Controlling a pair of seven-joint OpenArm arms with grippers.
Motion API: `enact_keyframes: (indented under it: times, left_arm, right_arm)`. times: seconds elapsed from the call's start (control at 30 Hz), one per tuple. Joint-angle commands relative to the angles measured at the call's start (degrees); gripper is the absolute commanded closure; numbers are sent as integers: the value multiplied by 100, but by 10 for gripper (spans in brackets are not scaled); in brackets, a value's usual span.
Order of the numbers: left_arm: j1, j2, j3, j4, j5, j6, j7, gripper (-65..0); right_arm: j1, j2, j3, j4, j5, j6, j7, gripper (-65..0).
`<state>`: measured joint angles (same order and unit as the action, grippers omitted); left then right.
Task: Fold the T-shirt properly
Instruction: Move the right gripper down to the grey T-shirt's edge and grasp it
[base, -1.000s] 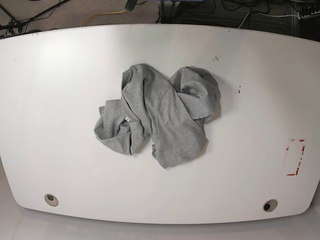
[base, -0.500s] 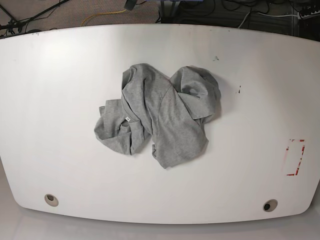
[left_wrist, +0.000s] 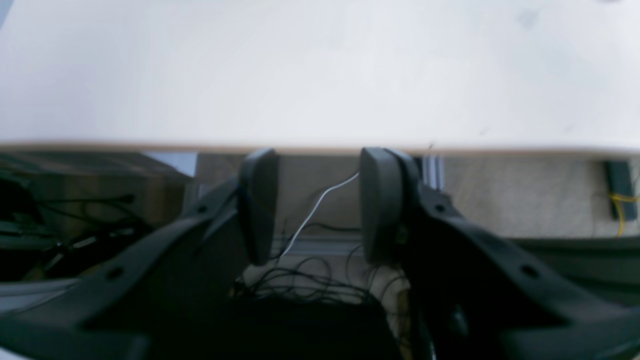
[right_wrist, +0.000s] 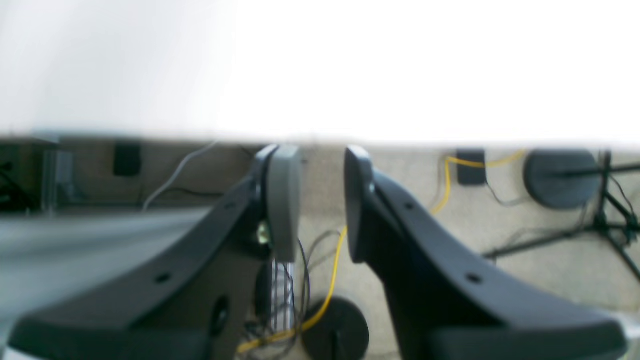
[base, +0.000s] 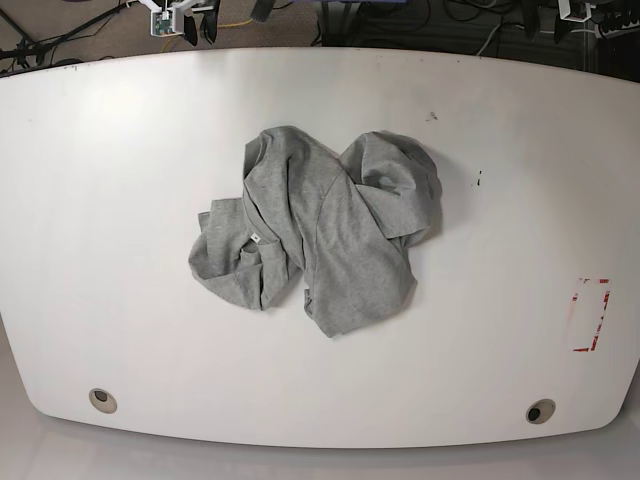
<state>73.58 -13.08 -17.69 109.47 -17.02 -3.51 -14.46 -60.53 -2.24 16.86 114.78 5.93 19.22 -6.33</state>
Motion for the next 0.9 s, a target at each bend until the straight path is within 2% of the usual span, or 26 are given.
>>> enact_keyframes:
  times: [0.0,0.2,0.3,0.47,0.57,0.7,0.87]
  left_arm:
    - [-22,-15,-72,82,-61,21,-106,-239]
    - [-628,11,-90,55,-26,21,-106,-239]
    - [-796,11,-72,55,-43,21,-106,-239]
    - [-857,11,-72,55,-43,21,-106,-240]
    - [-866,38,-72,55,-52,21,-106,-242]
    - [-866,222,-90,55,-35,21,-106,-242]
    - [-875,249,-72,46,-26,21,-106,-242]
  right_arm:
    - [326,35,24,104,-26,-1,-93,-144]
    - [1214,255,-47,87,18,78,-620,-152]
    - [1812,290,-117,87,-18,526,-1016,-152]
    - [2568,281,-135,78,18,1010,-1736,-160]
    - [3218,272,-135,60,-18,1326,-2334,-244]
    - [3913,272,-135,-36,-18,1414,-2923,-342]
    - [4677,272,-135,-423,0,1432,-3574,-361]
